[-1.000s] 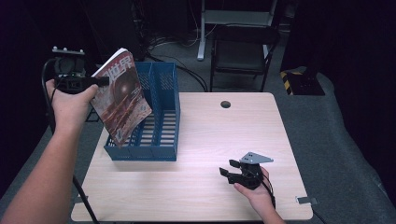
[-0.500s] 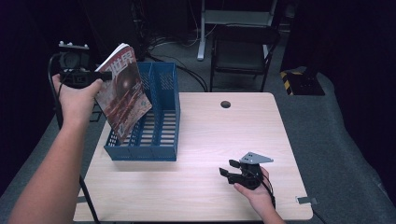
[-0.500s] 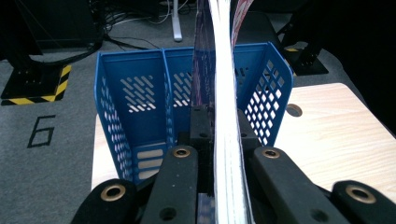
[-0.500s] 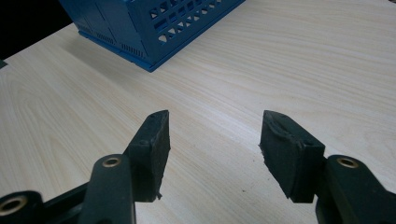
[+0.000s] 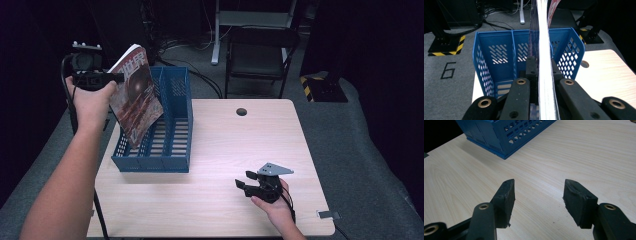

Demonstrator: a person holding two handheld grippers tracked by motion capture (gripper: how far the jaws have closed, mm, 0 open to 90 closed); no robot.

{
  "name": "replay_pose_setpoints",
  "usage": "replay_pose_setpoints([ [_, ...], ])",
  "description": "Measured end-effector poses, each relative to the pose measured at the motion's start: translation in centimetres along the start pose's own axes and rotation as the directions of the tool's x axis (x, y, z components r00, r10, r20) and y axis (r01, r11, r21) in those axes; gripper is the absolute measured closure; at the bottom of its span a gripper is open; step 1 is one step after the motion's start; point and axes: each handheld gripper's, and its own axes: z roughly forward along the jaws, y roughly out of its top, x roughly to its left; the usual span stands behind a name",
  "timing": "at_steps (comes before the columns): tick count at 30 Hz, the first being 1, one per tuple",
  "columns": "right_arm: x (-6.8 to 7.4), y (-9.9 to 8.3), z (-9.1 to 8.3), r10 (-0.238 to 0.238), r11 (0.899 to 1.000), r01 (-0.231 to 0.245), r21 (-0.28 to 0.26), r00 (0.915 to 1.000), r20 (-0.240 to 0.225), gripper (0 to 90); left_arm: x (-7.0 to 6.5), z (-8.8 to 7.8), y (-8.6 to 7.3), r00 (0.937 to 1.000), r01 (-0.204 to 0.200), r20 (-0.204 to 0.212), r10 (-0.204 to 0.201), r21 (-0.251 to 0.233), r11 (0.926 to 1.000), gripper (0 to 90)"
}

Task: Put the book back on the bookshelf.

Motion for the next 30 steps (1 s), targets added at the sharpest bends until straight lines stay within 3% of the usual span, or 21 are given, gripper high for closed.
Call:
replay_pose_setpoints([
  [12, 0.0, 0.0, -0.1, -0.003, 1.0, 0.003, 0.004, 1.0, 0.003, 42.4, -0.1, 1.8, -0.6, 0.9995, 0.028, -0.015, -0.029, -0.026, 0.9993, 83.9],
  [30, -0.1, 0.0, -0.1, 0.012, 1.0, -0.012, -0.002, 0.9999, -0.002, 42.4, -0.3, 5.0, -1.9, 0.9991, 0.037, -0.019, -0.038, -0.011, 0.9992, 83.9],
])
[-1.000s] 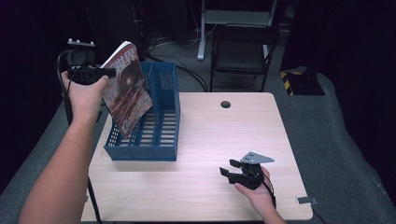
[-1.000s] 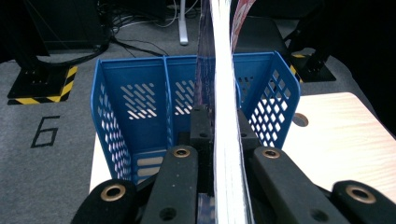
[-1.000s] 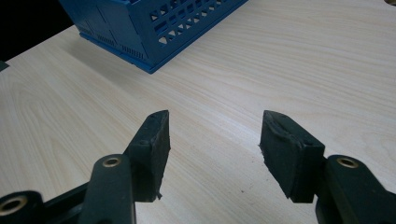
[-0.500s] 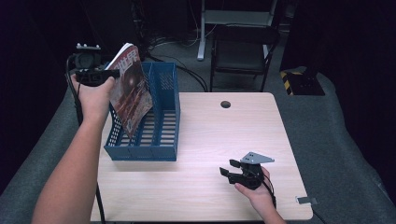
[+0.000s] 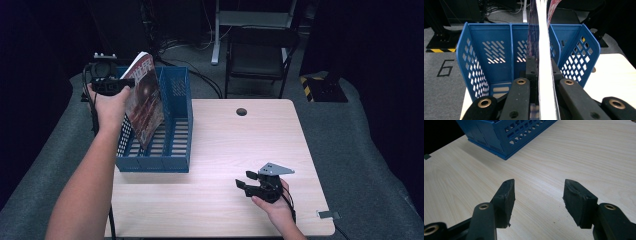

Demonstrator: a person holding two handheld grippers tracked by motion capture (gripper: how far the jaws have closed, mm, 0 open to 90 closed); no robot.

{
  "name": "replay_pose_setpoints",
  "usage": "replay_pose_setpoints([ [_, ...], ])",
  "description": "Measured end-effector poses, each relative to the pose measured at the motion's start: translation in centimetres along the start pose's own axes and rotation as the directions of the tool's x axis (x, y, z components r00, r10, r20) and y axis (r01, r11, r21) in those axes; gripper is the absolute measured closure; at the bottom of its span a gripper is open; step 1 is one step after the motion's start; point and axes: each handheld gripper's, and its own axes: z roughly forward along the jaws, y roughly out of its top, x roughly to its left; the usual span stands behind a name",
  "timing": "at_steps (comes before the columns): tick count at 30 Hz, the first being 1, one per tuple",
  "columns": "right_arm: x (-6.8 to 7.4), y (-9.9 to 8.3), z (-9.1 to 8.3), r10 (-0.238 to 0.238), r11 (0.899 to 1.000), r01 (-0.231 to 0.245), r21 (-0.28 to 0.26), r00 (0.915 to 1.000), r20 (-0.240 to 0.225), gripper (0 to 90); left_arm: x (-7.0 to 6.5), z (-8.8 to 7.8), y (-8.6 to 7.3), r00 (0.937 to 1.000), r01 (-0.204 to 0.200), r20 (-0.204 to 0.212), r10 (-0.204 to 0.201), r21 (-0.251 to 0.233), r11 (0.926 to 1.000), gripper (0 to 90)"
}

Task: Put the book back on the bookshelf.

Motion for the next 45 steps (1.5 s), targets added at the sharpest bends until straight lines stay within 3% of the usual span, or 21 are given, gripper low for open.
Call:
replay_pose_setpoints([
  [12, 0.0, 0.0, -0.1, 0.001, 1.0, -0.001, -0.001, 1.0, -0.004, 42.5, -0.2, 1.2, -0.7, 1.0, 0.004, -0.003, -0.004, 0.009, 1.0, 83.9],
  [45, -0.1, 0.0, 0.0, -0.006, 1.0, 0.006, 0.004, 1.0, -0.005, 42.5, 0.6, 4.4, -5.1, 0.9997, 0.021, -0.012, -0.021, 0.03, 0.9993, 83.9],
])
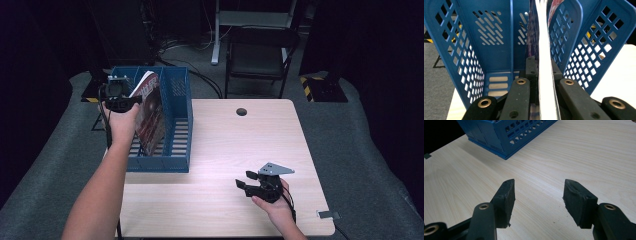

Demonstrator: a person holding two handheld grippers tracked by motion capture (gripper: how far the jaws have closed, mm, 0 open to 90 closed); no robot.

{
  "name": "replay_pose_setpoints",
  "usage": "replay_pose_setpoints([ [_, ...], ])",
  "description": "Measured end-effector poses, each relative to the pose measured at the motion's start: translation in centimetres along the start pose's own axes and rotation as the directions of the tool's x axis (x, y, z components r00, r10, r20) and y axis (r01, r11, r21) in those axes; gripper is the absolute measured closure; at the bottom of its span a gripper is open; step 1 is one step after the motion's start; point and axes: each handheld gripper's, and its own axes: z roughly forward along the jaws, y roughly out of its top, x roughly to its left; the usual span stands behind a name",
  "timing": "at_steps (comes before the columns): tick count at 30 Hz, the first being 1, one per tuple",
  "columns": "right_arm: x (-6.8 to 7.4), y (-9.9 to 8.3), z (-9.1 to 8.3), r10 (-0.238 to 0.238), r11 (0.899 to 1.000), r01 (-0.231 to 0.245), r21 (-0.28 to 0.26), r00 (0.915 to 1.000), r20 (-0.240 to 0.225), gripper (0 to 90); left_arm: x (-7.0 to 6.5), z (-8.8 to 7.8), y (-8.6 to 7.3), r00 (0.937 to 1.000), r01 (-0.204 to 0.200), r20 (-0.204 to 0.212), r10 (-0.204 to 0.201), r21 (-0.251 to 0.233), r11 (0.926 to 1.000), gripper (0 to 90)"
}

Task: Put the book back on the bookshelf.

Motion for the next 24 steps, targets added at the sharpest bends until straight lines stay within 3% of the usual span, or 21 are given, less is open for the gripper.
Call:
replay_pose_setpoints([
  [14, 0.1, 0.0, 0.0, 0.003, 1.0, -0.003, -0.002, 1.0, -0.003, 42.4, 0.0, 0.6, -1.1, 0.9999, -0.007, 0.01, 0.007, -0.013, 0.9999, 83.8],
  [19, 0.0, 0.0, 0.0, -0.003, 1.0, 0.003, -0.002, 1.0, 0.001, 42.4, 0.1, 0.5, -1.0, 0.9996, -0.008, 0.026, 0.007, 0.028, 0.9996, 83.4],
  [24, 0.1, 0.0, 0.1, -0.003, 1.0, 0.003, 0.002, 1.0, -0.001, 42.4, 0.3, 0.3, -1.1, 0.9996, -0.022, 0.019, 0.021, 0.038, 0.999, 83.3],
])
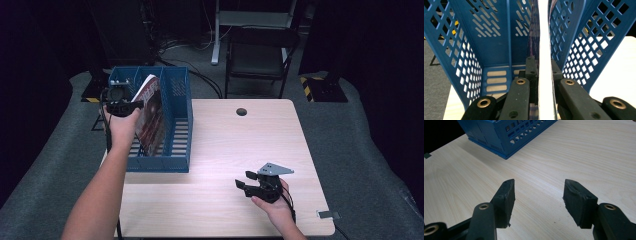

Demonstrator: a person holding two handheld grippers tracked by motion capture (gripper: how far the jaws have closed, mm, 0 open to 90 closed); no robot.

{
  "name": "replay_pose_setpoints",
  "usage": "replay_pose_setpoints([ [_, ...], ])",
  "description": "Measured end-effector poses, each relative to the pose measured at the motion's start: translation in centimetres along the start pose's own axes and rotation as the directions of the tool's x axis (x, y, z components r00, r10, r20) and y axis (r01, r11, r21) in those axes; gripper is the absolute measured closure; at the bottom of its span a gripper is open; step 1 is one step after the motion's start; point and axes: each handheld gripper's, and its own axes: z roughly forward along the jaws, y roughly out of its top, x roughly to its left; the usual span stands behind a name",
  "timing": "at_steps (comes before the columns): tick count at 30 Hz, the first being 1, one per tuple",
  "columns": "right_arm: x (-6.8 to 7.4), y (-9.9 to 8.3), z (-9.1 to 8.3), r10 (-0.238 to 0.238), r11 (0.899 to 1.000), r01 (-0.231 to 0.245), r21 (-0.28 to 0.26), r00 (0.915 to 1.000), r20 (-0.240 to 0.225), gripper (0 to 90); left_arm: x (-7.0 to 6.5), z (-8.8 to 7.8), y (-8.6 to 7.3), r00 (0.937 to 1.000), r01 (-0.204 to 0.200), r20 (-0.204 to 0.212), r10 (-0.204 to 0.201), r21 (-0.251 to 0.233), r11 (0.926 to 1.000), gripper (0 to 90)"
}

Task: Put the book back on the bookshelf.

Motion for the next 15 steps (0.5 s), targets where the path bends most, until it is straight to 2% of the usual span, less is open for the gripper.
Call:
replay_pose_setpoints([
  [9, -0.04, -0.02, -0.13, 0.009, 1.0, -0.009, -0.005, 1.0, 0.001, 42.4, 0.15, -0.55, -0.45, 0.9998, -0.015, 0.012, 0.015, 0.014, 0.9998, 82.8],
  [15, -0.04, -0.02, -0.08, 0.001, 1.0, -0.001, -0.001, 1.0, 0.005, 42.3, -0.06, -0.6, -0.47, 0.9991, -0.024, 0.035, 0.022, 0.035, 0.9991, 79.4],
])
